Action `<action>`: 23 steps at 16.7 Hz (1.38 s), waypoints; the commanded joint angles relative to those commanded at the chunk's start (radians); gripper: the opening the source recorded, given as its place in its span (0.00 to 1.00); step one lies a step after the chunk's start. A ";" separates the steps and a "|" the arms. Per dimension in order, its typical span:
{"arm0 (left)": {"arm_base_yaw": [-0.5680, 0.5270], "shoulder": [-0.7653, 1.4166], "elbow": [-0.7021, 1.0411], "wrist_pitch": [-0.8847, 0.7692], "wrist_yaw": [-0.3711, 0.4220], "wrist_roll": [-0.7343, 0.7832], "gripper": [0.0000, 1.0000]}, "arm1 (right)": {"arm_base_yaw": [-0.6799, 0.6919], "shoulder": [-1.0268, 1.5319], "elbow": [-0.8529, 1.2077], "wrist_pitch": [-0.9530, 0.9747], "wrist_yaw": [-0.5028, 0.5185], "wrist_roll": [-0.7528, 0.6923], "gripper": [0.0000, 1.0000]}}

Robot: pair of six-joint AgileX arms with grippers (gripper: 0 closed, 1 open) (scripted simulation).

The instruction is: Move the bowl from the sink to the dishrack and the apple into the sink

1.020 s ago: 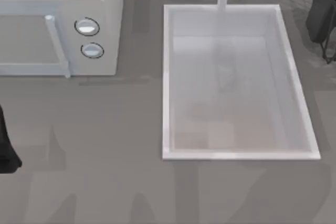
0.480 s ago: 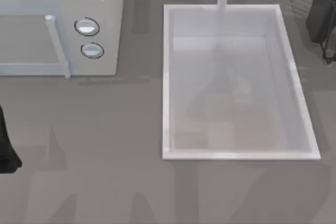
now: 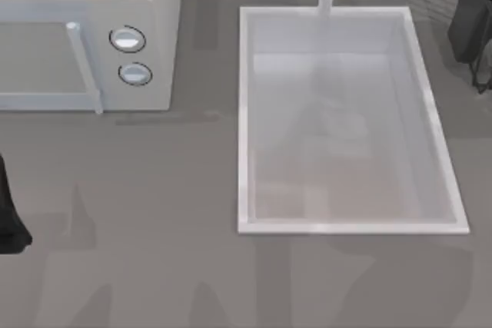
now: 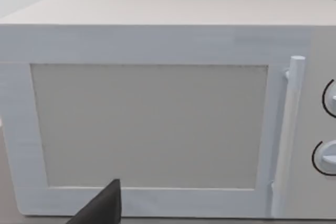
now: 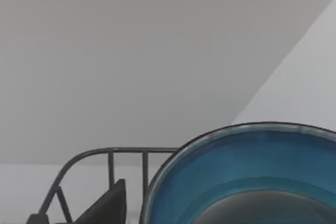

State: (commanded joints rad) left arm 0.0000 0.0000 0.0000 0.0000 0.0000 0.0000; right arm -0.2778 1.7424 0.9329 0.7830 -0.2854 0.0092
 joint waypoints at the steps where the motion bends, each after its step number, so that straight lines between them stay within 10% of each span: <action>1: 0.000 0.000 0.000 0.000 0.000 0.000 1.00 | 0.016 -0.037 -0.027 -0.023 -0.003 -0.003 1.00; 23: 0.000 0.000 0.000 0.000 0.000 0.000 1.00 | 0.270 -1.722 -0.920 -0.772 0.285 -0.012 1.00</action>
State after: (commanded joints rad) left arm 0.0000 0.0000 0.0000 0.0000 0.0000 0.0000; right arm -0.0082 0.0202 0.0133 0.0111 -0.0004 -0.0030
